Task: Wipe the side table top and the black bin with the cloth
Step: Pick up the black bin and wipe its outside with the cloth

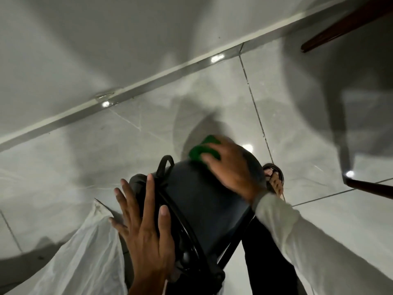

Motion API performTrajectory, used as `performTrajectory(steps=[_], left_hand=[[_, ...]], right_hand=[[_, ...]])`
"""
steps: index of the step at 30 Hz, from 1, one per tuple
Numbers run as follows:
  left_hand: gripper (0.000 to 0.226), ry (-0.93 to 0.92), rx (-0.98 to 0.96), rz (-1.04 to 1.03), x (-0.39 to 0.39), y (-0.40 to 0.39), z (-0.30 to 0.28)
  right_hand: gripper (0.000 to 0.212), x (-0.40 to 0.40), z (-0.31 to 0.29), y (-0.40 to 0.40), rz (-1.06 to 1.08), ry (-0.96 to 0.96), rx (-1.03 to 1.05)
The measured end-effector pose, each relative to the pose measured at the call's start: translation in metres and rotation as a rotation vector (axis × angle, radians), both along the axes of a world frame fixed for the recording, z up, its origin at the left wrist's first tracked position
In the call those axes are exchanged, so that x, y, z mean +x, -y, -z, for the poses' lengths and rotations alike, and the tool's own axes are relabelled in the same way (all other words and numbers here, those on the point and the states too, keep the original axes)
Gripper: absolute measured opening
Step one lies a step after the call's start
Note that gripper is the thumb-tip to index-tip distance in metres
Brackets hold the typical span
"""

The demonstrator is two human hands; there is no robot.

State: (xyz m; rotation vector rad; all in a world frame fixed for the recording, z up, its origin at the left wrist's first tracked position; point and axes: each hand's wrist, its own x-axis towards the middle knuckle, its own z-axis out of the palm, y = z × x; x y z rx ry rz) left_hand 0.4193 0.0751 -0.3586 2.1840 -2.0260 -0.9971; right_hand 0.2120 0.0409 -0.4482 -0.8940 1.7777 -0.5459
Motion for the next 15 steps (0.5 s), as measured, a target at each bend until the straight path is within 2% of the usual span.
performTrajectory(steps=[3,5,7,10,12,13,15], left_hand=[[0.057,0.017,0.018,0.000,0.009,0.003,0.001],[0.057,-0.003,0.019,0.021,0.008,0.002,0.001],[0.059,-0.027,0.015,0.066,0.002,-0.001,0.001],[0.060,-0.061,0.019,0.086,-0.015,-0.007,0.001],[0.060,-0.067,0.014,0.077,-0.028,-0.009,0.000],[0.060,-0.062,0.012,0.055,-0.032,-0.008,-0.001],[0.060,-0.047,0.020,-0.014,-0.033,-0.005,-0.003]], right_hand=[[0.039,0.050,-0.057,-0.048,-0.077,0.122,-0.273],[0.041,0.049,-0.067,-0.094,-0.080,0.149,-0.315],[0.036,0.023,-0.046,-0.122,0.028,0.034,-0.222],[0.038,-0.021,0.009,-0.115,0.474,-0.104,0.121],[0.039,-0.029,0.020,-0.094,0.566,-0.127,0.209],[0.038,-0.022,0.014,-0.087,0.537,-0.131,0.123],[0.035,0.007,-0.018,-0.095,0.348,-0.037,-0.110]])
